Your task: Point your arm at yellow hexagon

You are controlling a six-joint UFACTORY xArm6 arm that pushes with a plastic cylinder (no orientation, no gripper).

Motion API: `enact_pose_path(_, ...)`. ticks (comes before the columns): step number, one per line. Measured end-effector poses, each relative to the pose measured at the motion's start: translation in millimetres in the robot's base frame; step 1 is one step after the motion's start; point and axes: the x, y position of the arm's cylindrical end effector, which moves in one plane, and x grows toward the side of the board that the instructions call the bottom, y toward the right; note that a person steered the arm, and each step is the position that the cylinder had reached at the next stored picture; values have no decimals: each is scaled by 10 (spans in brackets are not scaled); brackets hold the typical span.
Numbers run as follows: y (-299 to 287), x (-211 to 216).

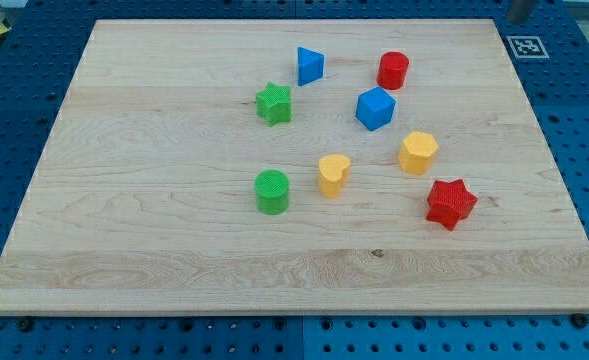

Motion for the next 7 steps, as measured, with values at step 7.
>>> enact_pose_path(7,-764,2327)
